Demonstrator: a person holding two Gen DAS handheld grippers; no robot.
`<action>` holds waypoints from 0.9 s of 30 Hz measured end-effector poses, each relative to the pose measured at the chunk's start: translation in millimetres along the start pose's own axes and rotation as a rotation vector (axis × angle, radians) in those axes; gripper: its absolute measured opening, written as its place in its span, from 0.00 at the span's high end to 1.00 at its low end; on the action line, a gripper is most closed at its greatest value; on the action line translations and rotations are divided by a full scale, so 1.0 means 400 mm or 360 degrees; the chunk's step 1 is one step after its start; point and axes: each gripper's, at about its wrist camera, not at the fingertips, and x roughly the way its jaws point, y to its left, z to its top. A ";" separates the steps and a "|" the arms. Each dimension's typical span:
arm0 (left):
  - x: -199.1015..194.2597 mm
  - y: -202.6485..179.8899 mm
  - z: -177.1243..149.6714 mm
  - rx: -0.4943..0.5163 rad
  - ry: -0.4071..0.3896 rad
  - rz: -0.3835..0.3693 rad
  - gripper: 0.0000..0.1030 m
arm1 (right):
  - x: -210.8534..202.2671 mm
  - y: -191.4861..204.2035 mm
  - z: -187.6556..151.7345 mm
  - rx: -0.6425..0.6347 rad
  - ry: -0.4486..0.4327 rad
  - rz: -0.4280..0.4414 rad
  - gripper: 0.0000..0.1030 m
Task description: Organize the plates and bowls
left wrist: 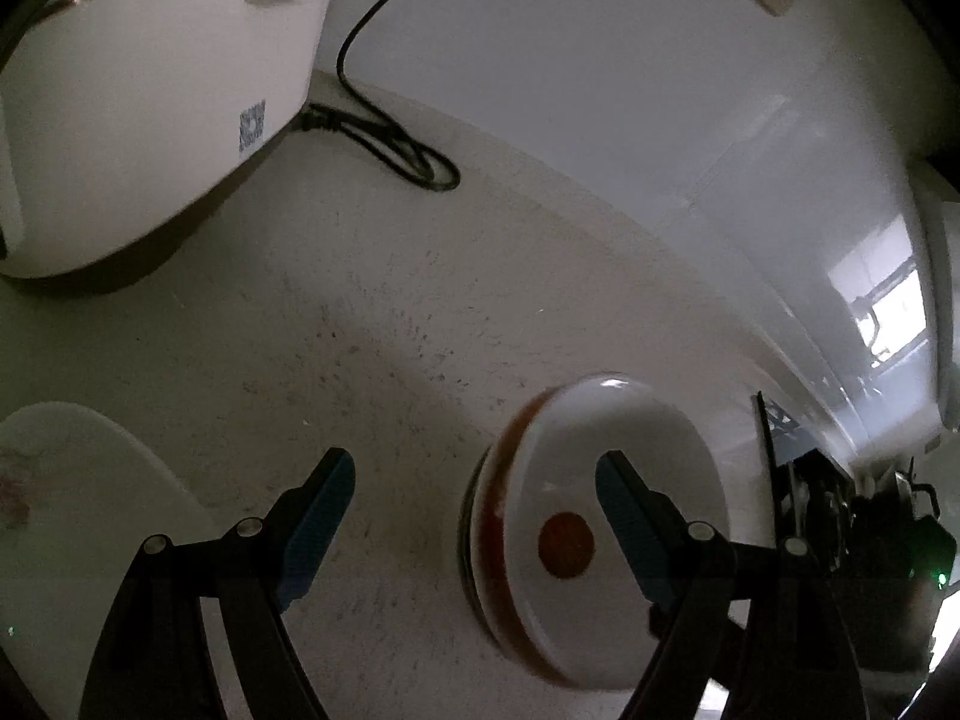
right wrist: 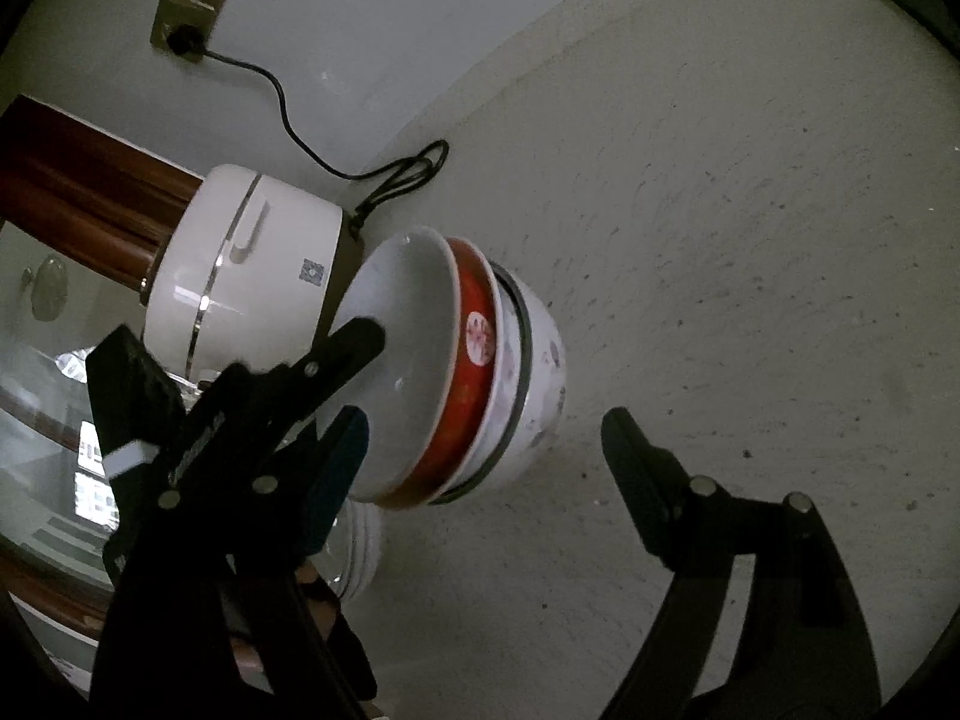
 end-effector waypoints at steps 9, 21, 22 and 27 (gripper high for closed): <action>0.049 -0.010 0.004 0.0042 -0.0047 0.0134 0.16 | 0.063 -0.011 0.012 0.0082 0.0050 0.0054 0.20; 0.089 -0.034 0.017 0.0159 0.0062 0.0039 0.17 | 0.049 -0.046 0.014 0.0158 0.0040 0.0190 0.24; 0.094 -0.029 0.018 0.0148 0.0076 0.0005 0.24 | 0.049 -0.045 0.013 0.0156 0.0041 0.0194 0.25; 0.087 -0.030 0.016 0.0174 0.0078 -0.0096 0.51 | 0.043 -0.048 -0.006 0.0148 0.0002 0.0245 0.35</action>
